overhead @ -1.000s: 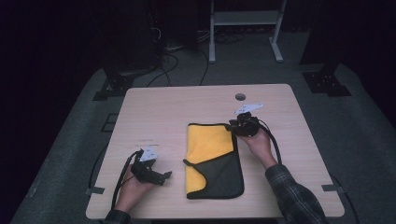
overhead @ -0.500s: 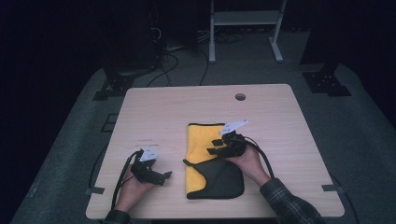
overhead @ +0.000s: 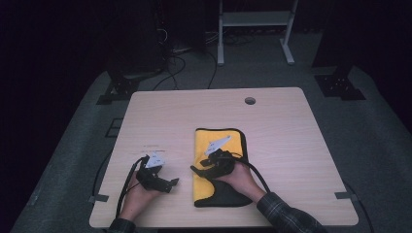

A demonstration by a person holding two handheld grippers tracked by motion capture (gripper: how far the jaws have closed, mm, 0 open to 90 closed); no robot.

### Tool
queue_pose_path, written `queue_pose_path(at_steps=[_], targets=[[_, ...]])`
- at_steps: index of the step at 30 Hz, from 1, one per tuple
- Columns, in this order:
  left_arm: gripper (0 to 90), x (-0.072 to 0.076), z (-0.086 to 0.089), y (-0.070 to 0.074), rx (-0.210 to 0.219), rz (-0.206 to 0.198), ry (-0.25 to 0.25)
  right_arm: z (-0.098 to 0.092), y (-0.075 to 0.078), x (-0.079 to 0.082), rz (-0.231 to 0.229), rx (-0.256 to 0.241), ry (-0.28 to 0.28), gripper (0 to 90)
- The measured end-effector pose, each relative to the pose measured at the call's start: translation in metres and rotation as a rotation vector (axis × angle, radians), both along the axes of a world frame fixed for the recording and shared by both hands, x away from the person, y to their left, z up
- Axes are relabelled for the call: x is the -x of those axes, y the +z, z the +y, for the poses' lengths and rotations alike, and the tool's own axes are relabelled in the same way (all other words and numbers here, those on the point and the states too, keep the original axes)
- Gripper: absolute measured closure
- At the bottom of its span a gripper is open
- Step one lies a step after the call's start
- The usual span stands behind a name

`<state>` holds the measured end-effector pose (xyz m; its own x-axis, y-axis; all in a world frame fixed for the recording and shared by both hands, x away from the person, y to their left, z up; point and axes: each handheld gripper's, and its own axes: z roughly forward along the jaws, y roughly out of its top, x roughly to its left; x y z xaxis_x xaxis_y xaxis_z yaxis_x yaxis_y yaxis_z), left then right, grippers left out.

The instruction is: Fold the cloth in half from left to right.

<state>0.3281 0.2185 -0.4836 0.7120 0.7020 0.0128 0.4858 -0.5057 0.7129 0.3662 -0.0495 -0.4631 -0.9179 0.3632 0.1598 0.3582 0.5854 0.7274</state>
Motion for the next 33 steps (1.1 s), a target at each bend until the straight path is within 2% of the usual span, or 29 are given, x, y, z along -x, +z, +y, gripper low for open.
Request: queue_pose_path(at_steps=[4, 7, 9, 12, 19, 25, 30, 33], targets=[[0.0, 0.000, 0.000, 0.000, -0.001, 0.000, 0.000, 0.005, -0.006, 0.001, 0.005, 0.024, 0.016, 63.6], [0.0, 0.000, 0.000, 0.000, 0.000, 0.000, 0.000, 0.006, -0.008, 0.002, -0.024, 0.038, 0.020, 75.1], [0.0, 0.000, 0.000, 0.000, 0.001, -0.002, 0.001, 0.005, -0.006, 0.003, -0.037, 0.042, 0.018, 79.2], [0.0, 0.000, 0.000, 0.000, -0.001, 0.000, 0.000, 0.001, -0.002, 0.004, -0.030, 0.017, 0.014, 80.4], [0.0, 0.000, 0.000, 0.000, -0.001, 0.001, 0.000, -0.016, 0.014, 0.009, -0.055, -0.006, 0.008, 81.3], [0.0, 0.000, 0.000, 0.000, -0.001, 0.000, -0.001, -0.042, 0.026, 0.020, -0.074, -0.017, -0.006, 81.2], [0.0, 0.000, 0.000, 0.000, -0.003, 0.000, -0.002, -0.065, 0.033, 0.036, -0.091, -0.013, -0.015, 81.2], [0.0, 0.000, 0.000, 0.000, -0.003, 0.000, -0.002, -0.081, 0.036, 0.045, -0.092, -0.027, -0.025, 81.1]])
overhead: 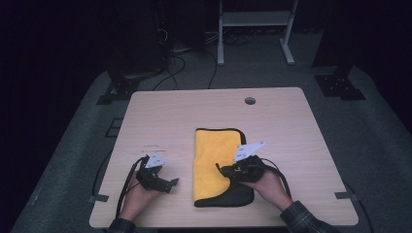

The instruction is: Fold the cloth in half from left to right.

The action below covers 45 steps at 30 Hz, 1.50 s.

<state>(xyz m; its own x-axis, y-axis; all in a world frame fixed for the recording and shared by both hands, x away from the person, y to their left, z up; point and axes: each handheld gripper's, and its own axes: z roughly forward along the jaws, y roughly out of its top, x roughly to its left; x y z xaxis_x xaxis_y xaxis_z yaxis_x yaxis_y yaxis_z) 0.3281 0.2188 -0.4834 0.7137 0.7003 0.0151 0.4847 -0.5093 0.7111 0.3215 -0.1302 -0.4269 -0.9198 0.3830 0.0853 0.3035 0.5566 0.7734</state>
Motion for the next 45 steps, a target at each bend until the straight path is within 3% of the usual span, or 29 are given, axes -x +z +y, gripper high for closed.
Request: queue_pose_path(at_steps=[8, 18, 24, 27, 31, 35, 45], targets=[[0.0, 0.000, 0.000, 0.000, 0.003, -0.002, 0.001, -0.030, -0.010, 0.019, 0.040, 0.020, -0.011, 80.6], [0.0, 0.000, 0.000, 0.000, 0.003, -0.002, 0.004, -0.042, -0.027, 0.037, 0.107, 0.072, 0.009, 79.9], [0.0, 0.000, 0.000, 0.000, 0.004, -0.002, 0.004, -0.050, -0.036, 0.046, 0.152, 0.097, 0.028, 72.7], [0.0, 0.000, 0.000, 0.000, 0.004, -0.002, 0.004, -0.057, -0.031, 0.051, 0.147, 0.051, 0.028, 59.0], [0.0, 0.000, 0.000, 0.000, 0.004, -0.002, 0.003, -0.074, -0.023, 0.049, 0.106, 0.002, -0.051, 47.6], [0.0, 0.000, 0.000, 0.000, 0.004, -0.002, -0.001, -0.086, -0.019, 0.037, 0.073, -0.021, -0.122, 39.2], [0.0, -0.003, -0.001, 0.002, -0.009, 0.004, -0.006, -0.096, -0.007, 0.006, 0.011, -0.055, -0.215, 32.7]])
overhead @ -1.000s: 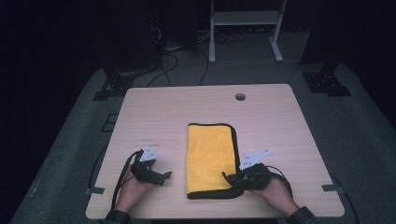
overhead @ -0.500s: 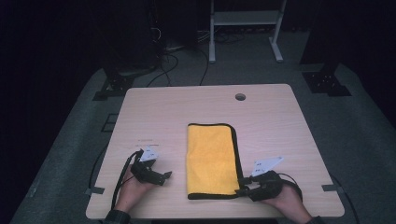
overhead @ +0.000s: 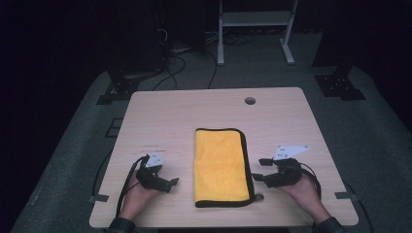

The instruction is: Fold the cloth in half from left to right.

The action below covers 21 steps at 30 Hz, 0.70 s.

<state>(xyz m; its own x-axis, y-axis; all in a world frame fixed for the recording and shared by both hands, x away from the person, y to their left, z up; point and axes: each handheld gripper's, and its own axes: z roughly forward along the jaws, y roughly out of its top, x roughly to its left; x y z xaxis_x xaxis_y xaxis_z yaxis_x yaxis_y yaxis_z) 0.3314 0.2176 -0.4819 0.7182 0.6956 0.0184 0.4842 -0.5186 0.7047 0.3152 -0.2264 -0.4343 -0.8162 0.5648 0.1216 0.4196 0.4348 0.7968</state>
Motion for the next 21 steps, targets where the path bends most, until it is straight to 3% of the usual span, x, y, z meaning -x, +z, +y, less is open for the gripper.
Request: queue_pose_path(at_steps=[18, 21], targets=[[0.0, -0.040, -0.016, 0.022, 0.070, -0.017, -0.006, 0.006, 0.007, -0.066, -0.034, -0.024, -0.095, 31.0], [0.0, -0.049, -0.019, 0.026, 0.079, -0.011, -0.011, 0.011, 0.006, -0.076, -0.029, -0.001, -0.100, 30.6]])
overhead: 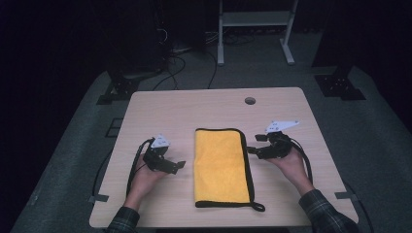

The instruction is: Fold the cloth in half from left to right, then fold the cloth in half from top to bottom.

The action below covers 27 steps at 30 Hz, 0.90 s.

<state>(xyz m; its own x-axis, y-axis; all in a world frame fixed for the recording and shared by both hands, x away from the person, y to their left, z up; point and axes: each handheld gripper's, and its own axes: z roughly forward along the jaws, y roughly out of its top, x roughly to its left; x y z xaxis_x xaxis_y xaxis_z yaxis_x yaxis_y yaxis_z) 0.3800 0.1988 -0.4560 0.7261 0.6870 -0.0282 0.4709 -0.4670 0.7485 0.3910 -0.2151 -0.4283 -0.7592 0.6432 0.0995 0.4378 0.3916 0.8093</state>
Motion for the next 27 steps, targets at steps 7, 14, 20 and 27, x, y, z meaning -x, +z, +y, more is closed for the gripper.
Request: queue_pose_path(at_steps=[7, 14, 20, 27], targets=[[0.0, -0.016, -0.008, 0.008, 0.010, -0.019, -0.004, 0.009, -0.003, -0.020, 0.013, 0.003, -0.005, 31.0], [0.0, -0.035, -0.021, 0.013, 0.000, -0.025, -0.013, 0.019, -0.005, -0.040, 0.015, 0.014, -0.006, 30.2], [3.9, -0.055, -0.031, 0.017, 0.012, -0.036, -0.013, 0.028, -0.004, -0.056, 0.014, 0.020, -0.008, 30.3], [11.6, -0.078, -0.043, 0.018, 0.016, -0.048, -0.006, 0.036, -0.005, -0.076, 0.010, 0.050, -0.015, 34.0]])
